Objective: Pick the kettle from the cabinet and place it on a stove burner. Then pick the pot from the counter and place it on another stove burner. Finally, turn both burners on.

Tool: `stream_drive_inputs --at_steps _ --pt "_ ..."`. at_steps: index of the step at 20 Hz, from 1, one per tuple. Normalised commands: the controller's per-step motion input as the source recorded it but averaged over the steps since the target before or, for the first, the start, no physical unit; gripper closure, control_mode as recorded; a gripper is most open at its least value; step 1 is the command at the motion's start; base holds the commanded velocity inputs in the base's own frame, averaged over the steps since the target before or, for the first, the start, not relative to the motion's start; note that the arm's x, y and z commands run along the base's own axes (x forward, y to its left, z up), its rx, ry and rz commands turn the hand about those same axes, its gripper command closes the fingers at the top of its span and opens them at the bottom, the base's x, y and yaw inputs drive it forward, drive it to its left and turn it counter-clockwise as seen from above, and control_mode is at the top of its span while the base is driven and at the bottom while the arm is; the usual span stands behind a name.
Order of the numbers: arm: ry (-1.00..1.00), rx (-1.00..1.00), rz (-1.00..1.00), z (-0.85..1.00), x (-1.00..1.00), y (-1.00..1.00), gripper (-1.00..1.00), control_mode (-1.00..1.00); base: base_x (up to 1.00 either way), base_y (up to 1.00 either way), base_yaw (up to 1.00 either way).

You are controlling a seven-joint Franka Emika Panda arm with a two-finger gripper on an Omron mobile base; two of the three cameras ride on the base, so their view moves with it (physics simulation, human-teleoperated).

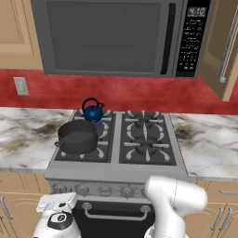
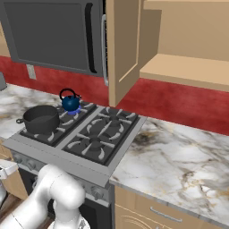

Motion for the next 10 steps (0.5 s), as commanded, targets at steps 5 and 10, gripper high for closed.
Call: stream_drive_inputs --at_steps 5,10 --pt "0.00 0.01 0.00 -0.10 0.18 0.02 -1.00 -1.00 0.00 0.00 0.00" --pt "0.00 0.00 0.00 -0.11 0.19 0.05 -1.00 -1.00 0.00 0.00 0.00"
